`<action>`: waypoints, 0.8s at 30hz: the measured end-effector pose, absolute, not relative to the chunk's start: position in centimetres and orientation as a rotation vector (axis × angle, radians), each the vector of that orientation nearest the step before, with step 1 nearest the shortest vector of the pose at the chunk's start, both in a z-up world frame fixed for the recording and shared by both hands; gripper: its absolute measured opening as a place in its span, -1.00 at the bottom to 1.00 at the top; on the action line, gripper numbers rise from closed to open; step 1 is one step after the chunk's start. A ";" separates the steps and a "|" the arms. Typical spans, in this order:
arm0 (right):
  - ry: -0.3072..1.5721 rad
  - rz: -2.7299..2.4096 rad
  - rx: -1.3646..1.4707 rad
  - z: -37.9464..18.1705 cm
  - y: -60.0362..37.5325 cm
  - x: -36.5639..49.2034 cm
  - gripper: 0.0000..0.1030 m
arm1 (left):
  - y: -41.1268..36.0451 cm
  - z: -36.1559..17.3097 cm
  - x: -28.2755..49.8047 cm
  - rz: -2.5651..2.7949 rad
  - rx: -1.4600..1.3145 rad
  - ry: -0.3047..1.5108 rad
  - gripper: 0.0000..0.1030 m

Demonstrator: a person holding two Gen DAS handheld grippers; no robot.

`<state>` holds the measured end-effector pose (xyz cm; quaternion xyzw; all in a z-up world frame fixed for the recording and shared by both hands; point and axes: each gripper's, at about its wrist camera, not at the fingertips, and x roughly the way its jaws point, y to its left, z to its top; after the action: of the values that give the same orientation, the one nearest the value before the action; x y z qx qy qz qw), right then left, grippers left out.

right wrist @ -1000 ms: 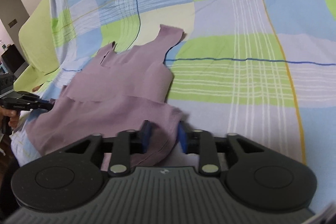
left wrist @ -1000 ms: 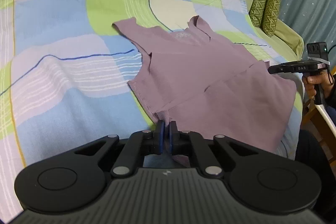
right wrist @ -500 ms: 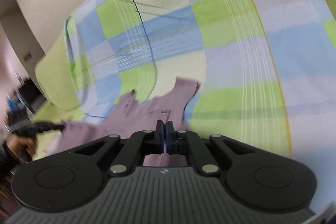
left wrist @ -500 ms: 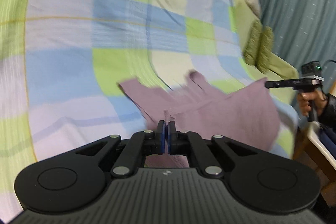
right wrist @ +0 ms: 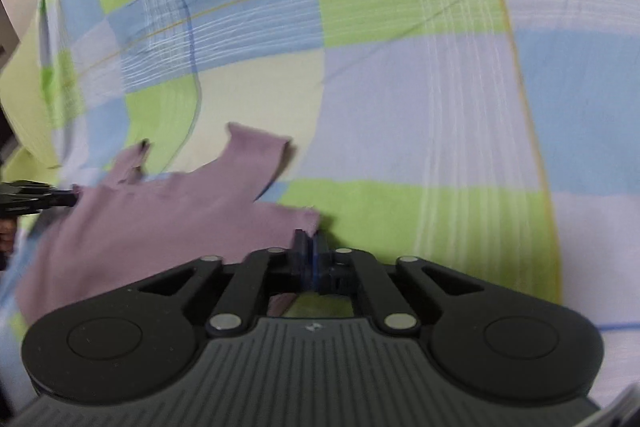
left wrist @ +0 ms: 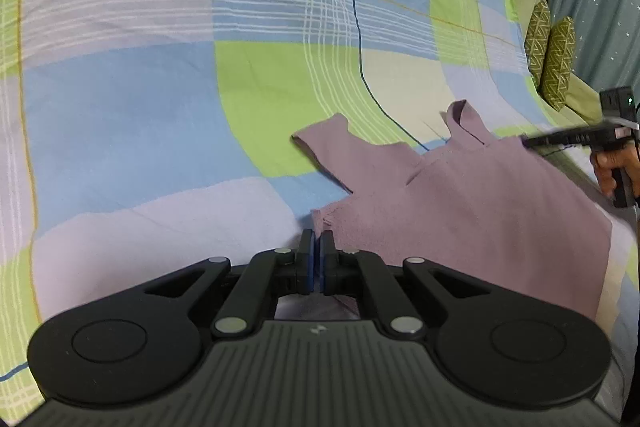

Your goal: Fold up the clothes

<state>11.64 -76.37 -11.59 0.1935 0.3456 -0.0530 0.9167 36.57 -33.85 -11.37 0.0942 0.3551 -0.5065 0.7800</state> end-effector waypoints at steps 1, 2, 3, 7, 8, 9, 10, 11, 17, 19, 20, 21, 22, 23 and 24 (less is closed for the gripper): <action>0.670 -0.138 0.363 -11.1 -76.1 11.7 -0.91 | -33.8 -11.4 36.6 -1.098 0.203 0.762 -1.00; 0.627 -0.154 0.337 -10.5 -75.9 12.0 -0.91 | -33.9 -11.4 36.6 -1.100 0.204 0.758 -1.00; 0.593 -0.139 0.332 -10.1 -75.8 12.5 -0.91 | -33.9 -11.3 36.6 -1.103 0.209 0.752 -1.00; 0.630 -0.053 0.287 -10.3 -74.4 16.4 -0.91 | -34.0 -11.3 36.7 -1.120 0.224 0.734 -1.00; 0.660 -0.034 0.267 -10.7 -73.9 17.7 -0.91 | -34.0 -11.4 36.7 -1.124 0.226 0.733 -1.00; 0.686 -0.014 0.246 -11.2 -73.4 19.0 -0.91 | -34.0 -11.4 36.7 -1.126 0.227 0.732 -1.00; 0.703 0.003 0.227 -11.7 -72.9 20.5 -0.91 | -34.0 -11.5 36.8 -1.129 0.227 0.732 -1.00; 0.712 0.009 0.220 -12.1 -72.7 21.4 -0.91 | -34.0 -11.7 36.8 -1.131 0.226 0.732 -1.00; 0.683 -0.009 0.255 -12.2 -73.1 24.6 -0.93 | -33.7 -11.8 37.0 -1.141 0.213 0.730 -1.00; 0.624 -0.036 0.313 -11.2 -74.1 22.5 -0.90 | -33.5 -11.9 37.0 -1.145 0.205 0.729 -1.00; 0.600 -0.053 0.340 -10.7 -74.5 20.9 -0.88 | -33.5 -12.0 37.1 -1.145 0.203 0.728 -1.00; 0.586 -0.066 0.362 -10.3 -74.9 19.6 -0.84 | -33.5 -12.0 37.1 -1.146 0.201 0.727 -1.00; 0.574 -0.084 0.394 -10.0 -75.3 17.8 -0.77 | -33.5 -12.0 37.1 -1.146 0.199 0.726 -1.00; 0.570 -0.101 0.431 -9.8 -75.7 15.7 -0.74 | -33.5 -12.0 37.0 -1.145 0.198 0.726 -1.00; 0.569 -0.117 0.464 -9.7 -76.1 13.9 -0.70 | -33.5 -12.0 37.0 -1.144 0.196 0.726 -1.00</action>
<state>13.89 -76.05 -9.67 0.2266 0.2781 -0.0569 0.9317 37.03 -33.50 -12.04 0.0906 0.3351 -0.5284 0.7748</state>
